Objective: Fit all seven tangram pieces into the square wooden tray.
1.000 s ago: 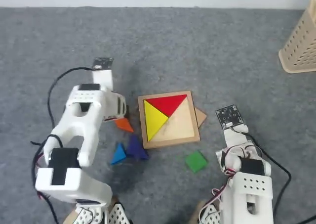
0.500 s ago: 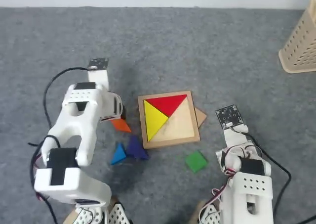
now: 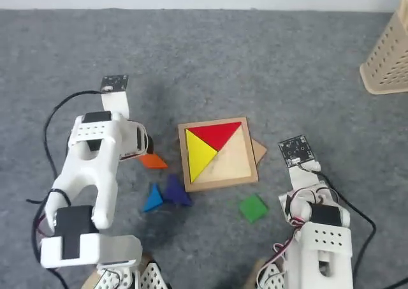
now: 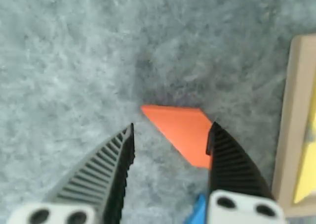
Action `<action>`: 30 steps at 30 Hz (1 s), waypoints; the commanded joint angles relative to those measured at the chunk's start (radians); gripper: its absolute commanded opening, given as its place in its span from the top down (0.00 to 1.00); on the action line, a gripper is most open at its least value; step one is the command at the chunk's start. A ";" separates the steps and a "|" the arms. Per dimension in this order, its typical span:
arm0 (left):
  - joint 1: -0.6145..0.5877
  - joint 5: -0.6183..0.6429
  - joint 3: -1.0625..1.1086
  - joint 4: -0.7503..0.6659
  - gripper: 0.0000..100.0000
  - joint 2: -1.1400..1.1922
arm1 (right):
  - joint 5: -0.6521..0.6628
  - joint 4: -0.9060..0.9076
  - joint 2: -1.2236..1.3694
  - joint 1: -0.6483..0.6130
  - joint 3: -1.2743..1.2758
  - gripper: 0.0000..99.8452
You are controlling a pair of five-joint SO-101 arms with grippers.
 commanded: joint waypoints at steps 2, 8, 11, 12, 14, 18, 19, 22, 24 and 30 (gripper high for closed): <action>-0.005 -0.017 -0.004 -0.011 0.78 0.015 | 0.012 0.016 -0.021 -0.012 -0.002 0.99; -0.002 -0.017 -0.076 -0.020 0.78 0.146 | 0.012 0.016 -0.021 -0.012 -0.002 0.99; -0.002 -0.015 -0.117 -0.017 0.78 0.193 | 0.012 0.016 -0.021 -0.012 -0.002 0.99; -0.002 -0.015 -0.130 -0.014 0.78 0.203 | 0.012 0.016 -0.021 -0.012 -0.002 0.99; 0.002 -0.014 -0.140 -0.014 0.78 0.209 | 0.012 0.016 -0.021 -0.012 -0.002 0.99; 0.031 -0.009 -0.148 -0.017 0.81 0.209 | 0.012 0.016 -0.021 -0.012 -0.002 0.99; 0.040 -0.009 -0.148 -0.018 0.83 0.209 | 0.012 0.016 -0.021 -0.012 -0.002 0.99; 0.064 -0.009 -0.150 -0.028 0.86 0.209 | 0.012 0.016 -0.021 -0.012 -0.002 0.99; 0.064 -0.009 -0.153 -0.029 0.87 0.206 | 0.012 0.016 -0.021 -0.012 -0.002 0.99; -0.054 0.003 -0.209 0.077 0.86 0.017 | 0.012 0.016 -0.028 -0.012 0.006 0.99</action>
